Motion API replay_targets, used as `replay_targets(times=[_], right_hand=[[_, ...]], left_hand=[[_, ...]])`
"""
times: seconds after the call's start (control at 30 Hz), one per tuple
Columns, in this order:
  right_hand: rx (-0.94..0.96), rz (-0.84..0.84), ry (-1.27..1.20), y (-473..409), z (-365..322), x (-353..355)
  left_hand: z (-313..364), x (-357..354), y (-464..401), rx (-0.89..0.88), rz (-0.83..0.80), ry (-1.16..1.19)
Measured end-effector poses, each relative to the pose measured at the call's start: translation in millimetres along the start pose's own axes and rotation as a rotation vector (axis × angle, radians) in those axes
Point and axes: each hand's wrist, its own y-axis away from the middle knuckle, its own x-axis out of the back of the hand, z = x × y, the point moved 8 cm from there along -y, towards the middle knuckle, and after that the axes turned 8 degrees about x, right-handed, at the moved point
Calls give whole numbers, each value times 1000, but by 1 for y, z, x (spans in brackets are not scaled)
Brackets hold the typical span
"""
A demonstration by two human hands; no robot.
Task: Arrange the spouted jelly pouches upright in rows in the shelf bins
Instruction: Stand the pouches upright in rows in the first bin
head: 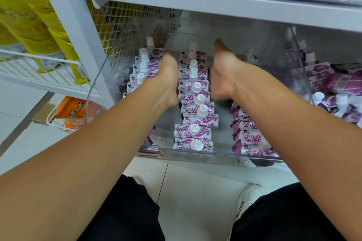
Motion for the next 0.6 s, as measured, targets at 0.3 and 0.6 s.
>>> replay_targets(times=[0.3, 0.6], right_hand=[[-127, -198, 81, 42, 54, 6], [-41, -327, -69, 72, 45, -12]], left_hand=[[-60, 14, 55, 138, -93, -173], [-75, -1, 55, 165, -278, -24]])
